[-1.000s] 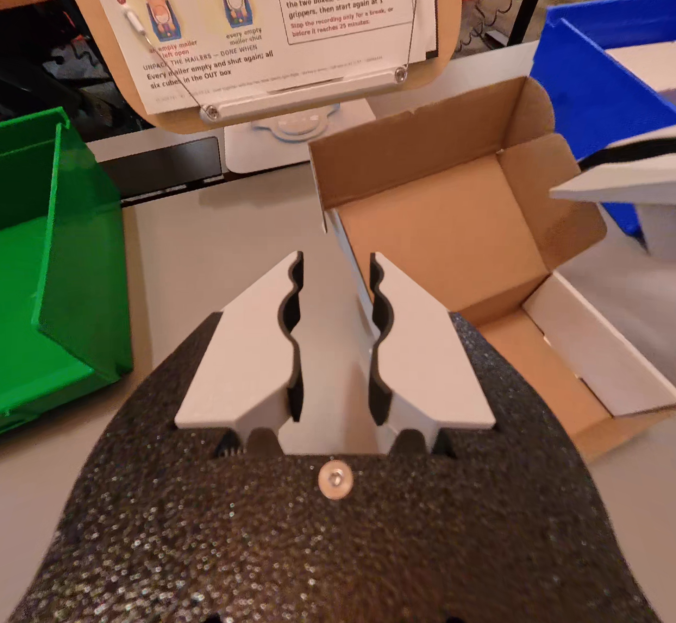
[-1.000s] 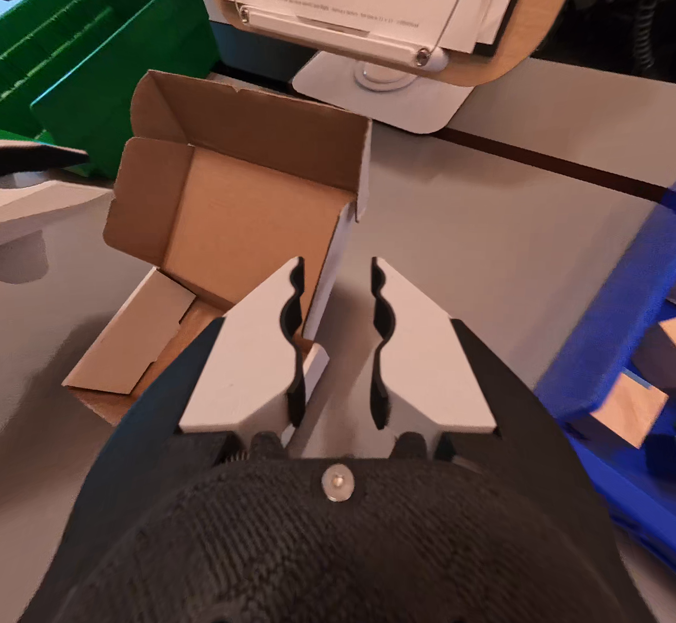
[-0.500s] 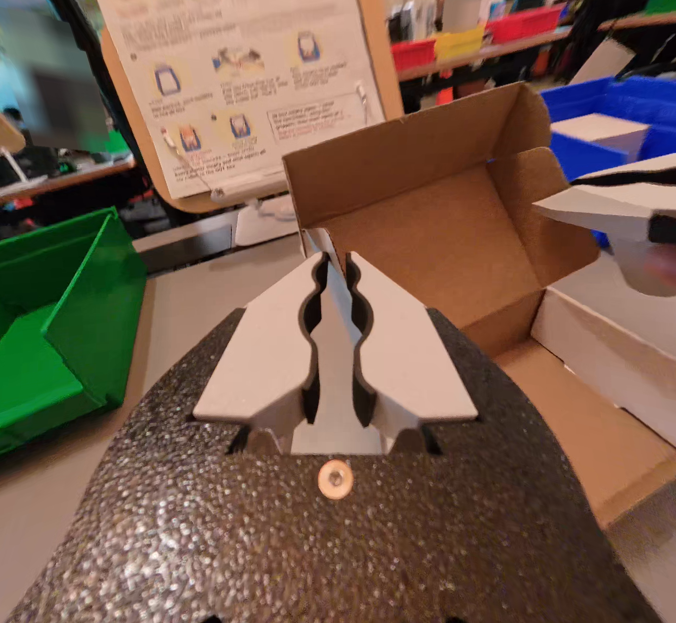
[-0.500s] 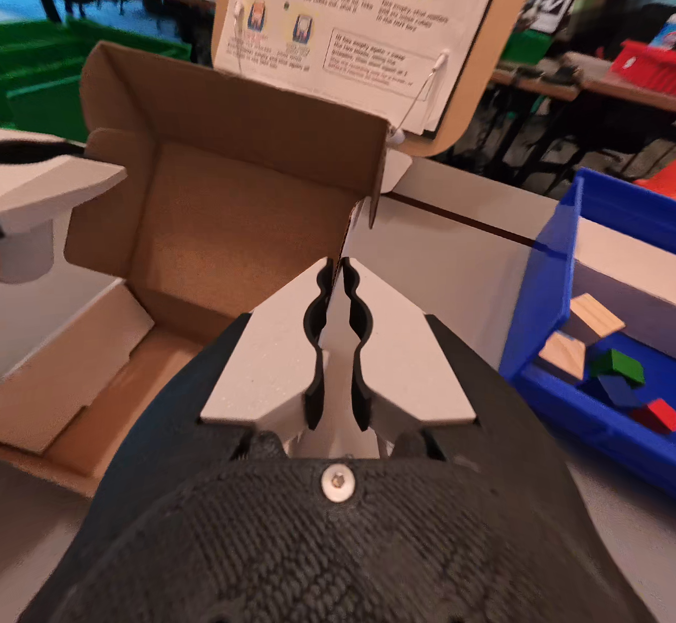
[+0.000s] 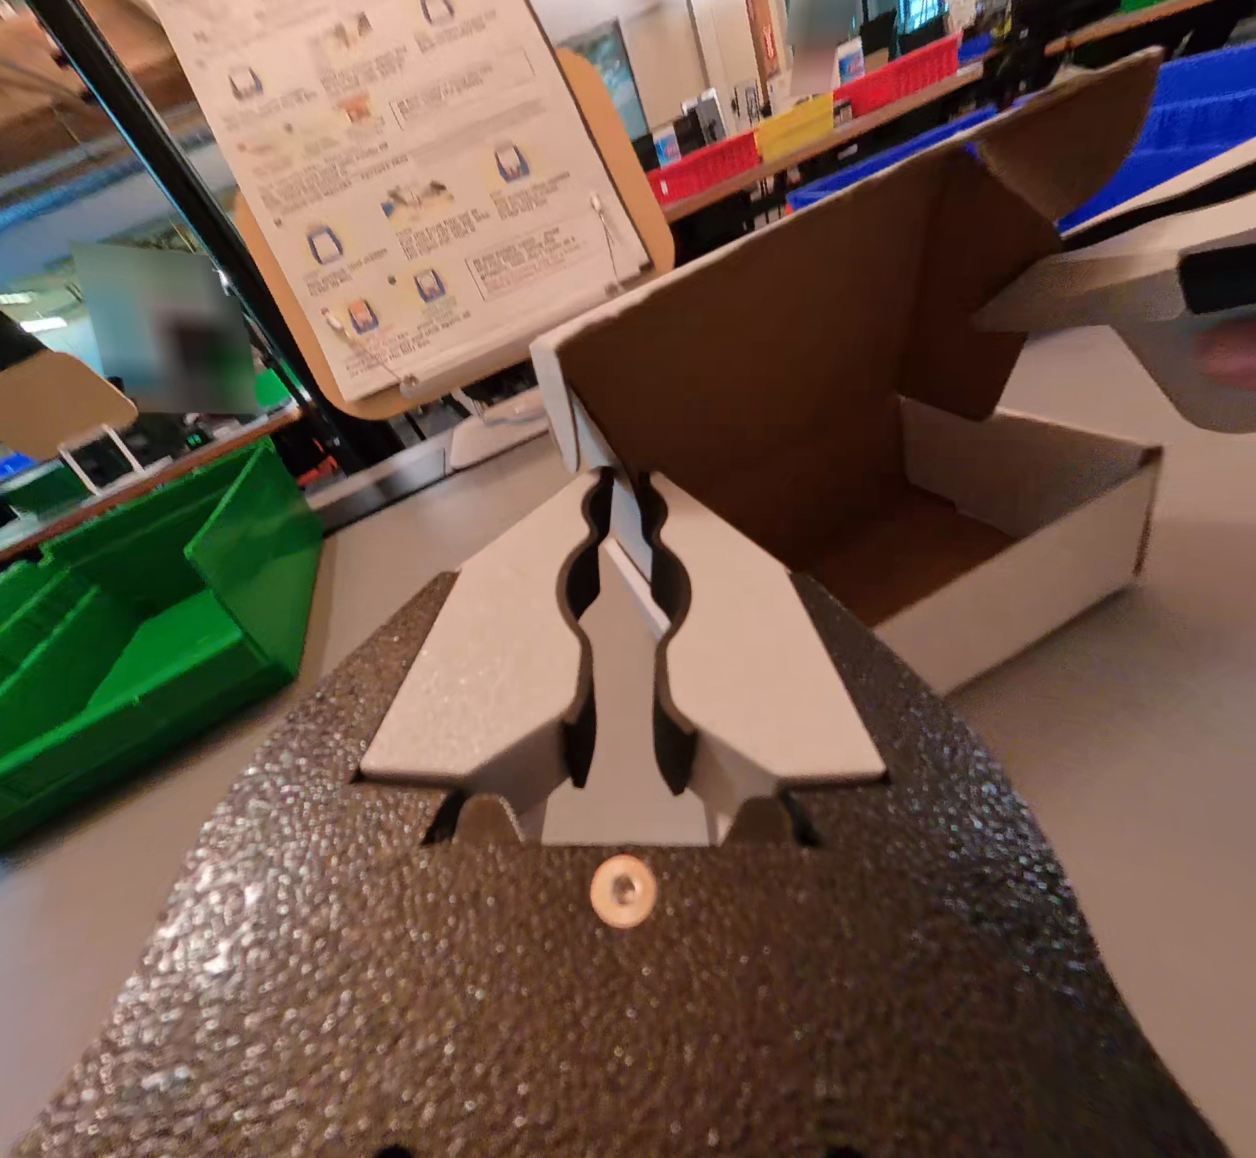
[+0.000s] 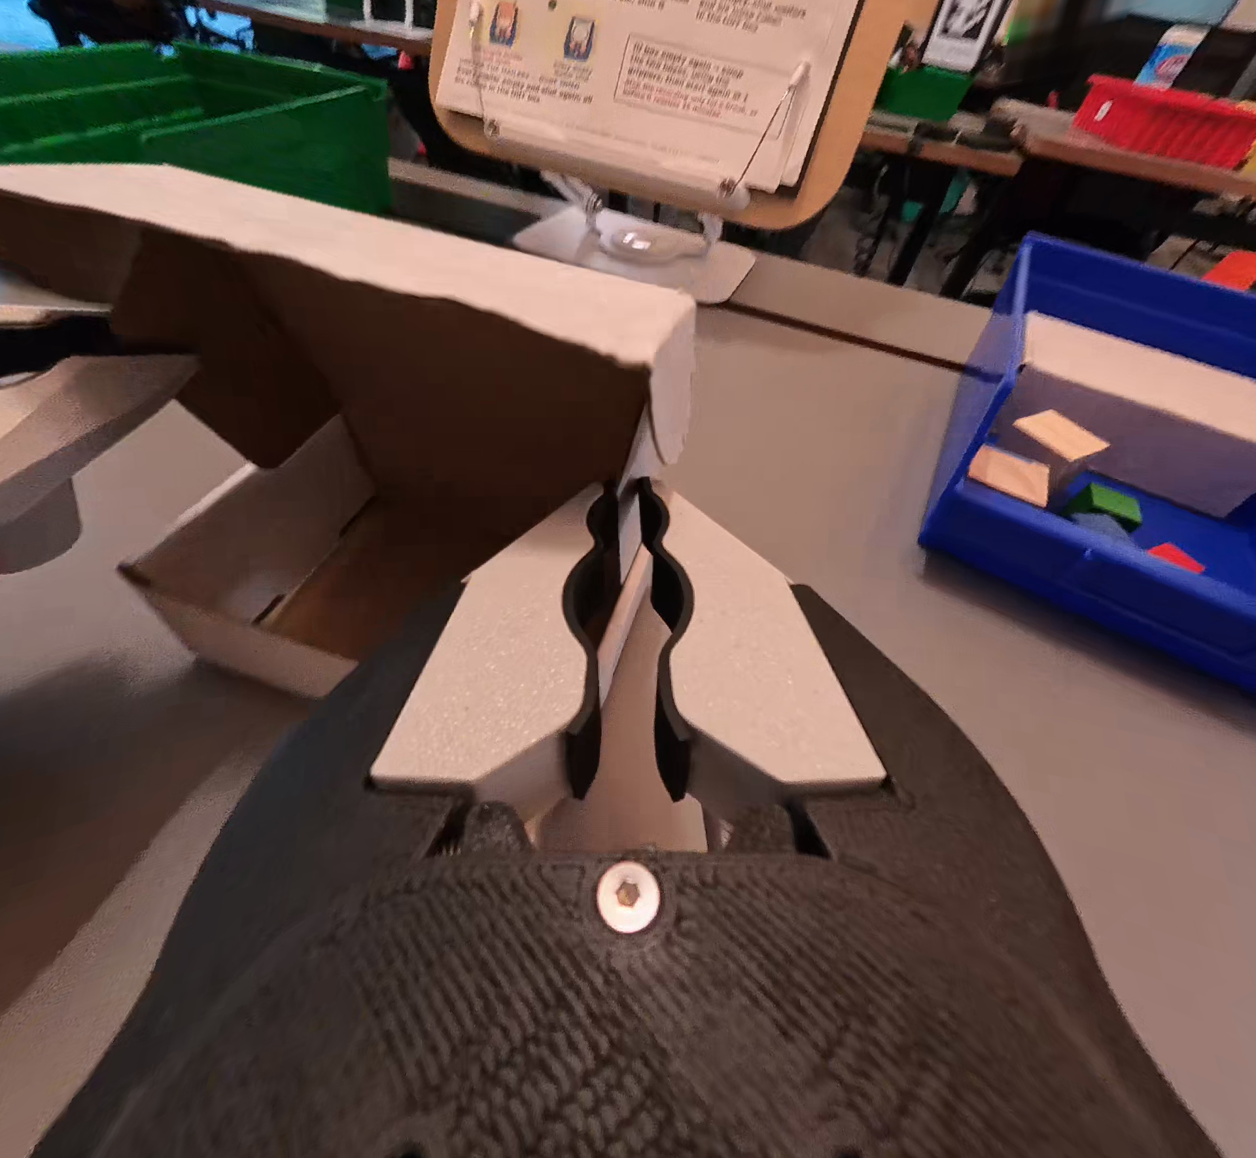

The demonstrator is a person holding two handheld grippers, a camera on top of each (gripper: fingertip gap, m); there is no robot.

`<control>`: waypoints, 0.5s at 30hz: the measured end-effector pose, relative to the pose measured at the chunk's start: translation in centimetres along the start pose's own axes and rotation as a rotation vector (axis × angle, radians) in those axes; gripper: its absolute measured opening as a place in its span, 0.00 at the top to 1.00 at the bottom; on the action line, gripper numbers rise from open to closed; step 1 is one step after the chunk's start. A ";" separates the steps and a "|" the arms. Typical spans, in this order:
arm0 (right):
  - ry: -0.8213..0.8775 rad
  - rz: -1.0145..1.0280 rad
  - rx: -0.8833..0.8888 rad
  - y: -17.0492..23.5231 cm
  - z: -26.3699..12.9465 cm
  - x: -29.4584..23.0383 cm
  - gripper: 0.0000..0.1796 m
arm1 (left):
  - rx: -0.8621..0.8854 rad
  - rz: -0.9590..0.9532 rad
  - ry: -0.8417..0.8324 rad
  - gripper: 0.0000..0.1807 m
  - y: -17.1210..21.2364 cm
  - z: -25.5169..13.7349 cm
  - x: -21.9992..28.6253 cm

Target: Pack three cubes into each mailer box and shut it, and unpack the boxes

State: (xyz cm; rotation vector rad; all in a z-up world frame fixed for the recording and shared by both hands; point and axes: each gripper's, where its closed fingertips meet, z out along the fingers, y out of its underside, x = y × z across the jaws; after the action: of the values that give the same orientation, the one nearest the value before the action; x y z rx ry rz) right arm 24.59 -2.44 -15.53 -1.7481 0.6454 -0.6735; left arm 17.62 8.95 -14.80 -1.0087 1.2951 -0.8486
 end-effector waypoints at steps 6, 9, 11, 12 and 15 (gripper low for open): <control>-0.051 -0.036 -0.113 2.7 -1.3 -1.4 0.93 | -0.158 0.012 0.016 0.98 2.1 -1.8 1.5; -0.014 -0.073 -0.145 3.4 -2.5 -1.4 0.78 | -0.202 -0.001 0.018 0.98 2.3 -2.2 1.6; 0.057 -0.128 -0.141 3.4 -3.8 -1.0 0.67 | -0.204 0.010 0.017 0.98 2.3 -2.5 1.8; 0.112 -0.186 -0.126 3.0 -4.7 -0.7 0.63 | -0.202 0.016 0.021 0.98 2.3 -2.7 1.9; 0.304 -0.534 0.090 -1.6 -7.6 -1.1 0.64 | -0.190 0.017 0.039 0.96 2.4 -2.9 2.4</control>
State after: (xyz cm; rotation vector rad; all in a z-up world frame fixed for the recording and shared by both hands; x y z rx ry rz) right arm 18.54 -6.25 -12.30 -1.7579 0.3358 -1.3346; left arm 14.85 7.25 -17.84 -1.1330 1.4361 -0.7453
